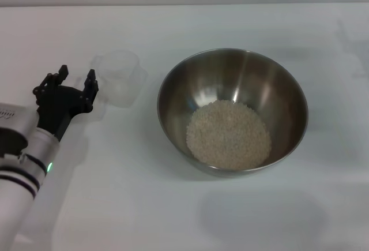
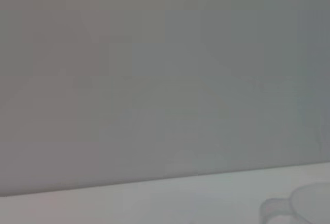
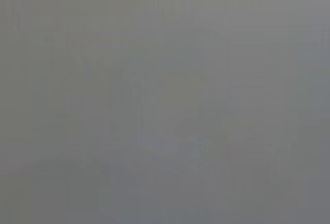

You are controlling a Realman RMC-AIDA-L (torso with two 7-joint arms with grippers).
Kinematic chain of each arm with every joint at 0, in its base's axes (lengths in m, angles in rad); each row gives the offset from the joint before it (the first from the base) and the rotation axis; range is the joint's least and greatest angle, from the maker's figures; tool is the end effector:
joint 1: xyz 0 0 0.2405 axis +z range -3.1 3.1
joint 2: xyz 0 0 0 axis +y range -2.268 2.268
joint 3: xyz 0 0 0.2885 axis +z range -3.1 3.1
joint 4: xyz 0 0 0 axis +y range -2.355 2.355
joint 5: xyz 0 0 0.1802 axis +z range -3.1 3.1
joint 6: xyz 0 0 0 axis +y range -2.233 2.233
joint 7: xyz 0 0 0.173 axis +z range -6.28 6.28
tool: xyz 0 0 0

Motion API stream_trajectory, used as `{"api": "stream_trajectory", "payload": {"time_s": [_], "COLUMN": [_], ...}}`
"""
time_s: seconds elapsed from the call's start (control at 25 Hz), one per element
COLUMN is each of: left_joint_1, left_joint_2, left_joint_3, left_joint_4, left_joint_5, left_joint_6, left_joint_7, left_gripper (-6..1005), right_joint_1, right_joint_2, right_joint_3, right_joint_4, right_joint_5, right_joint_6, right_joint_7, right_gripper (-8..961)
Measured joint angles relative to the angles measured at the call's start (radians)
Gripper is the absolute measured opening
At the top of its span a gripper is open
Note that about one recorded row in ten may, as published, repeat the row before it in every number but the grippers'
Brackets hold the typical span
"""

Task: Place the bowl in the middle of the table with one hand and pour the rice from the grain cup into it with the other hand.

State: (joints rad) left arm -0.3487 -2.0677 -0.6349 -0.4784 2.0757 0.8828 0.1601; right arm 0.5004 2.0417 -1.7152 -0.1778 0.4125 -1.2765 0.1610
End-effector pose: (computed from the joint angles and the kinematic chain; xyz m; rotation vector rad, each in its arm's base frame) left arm -0.3178 0.3362 -0.0797 -1.7733 -0.6347 -0.5255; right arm 0.3024 0.3905 0.0531 -1.4196 0.3420 0.8286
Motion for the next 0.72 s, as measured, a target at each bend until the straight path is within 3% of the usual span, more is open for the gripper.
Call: {"api": "stream_trajectory", "payload": {"time_s": [0.16, 0.32, 0.36, 0.44, 0.56, 0.72], "left_joint_1": [0.029, 0.078, 0.104, 0.109, 0.109, 0.127], "left_joint_2": [0.000, 0.001, -0.003, -0.003, -0.003, -0.010], "left_joint_3": [0.001, 0.003, 0.003, 0.003, 0.003, 0.001], "left_joint_4": [-0.001, 0.016, 0.053, 0.057, 0.057, 0.055], "left_joint_5": [0.005, 0.038, 0.088, 0.095, 0.095, 0.101], "left_joint_6": [0.046, 0.166, 0.302, 0.328, 0.328, 0.448], "left_joint_7": [-0.009, -0.108, -0.194, -0.205, -0.205, -0.217], "left_gripper": [504, 628, 662, 730, 786, 842], "right_joint_1": [-0.001, -0.008, -0.010, -0.013, -0.024, -0.036], "right_joint_2": [0.000, 0.011, 0.016, 0.026, 0.037, 0.044], "right_joint_3": [0.011, 0.014, 0.014, 0.008, -0.021, -0.068], "right_joint_4": [0.007, 0.012, 0.014, 0.019, 0.021, 0.021], "right_joint_5": [0.000, -0.002, -0.004, -0.006, -0.011, -0.012], "right_joint_6": [0.002, 0.012, 0.016, 0.018, 0.027, 0.041], "right_joint_7": [-0.001, -0.001, -0.001, 0.003, 0.011, 0.015], "right_gripper": [783, 783, 783, 783, 783, 783]}}
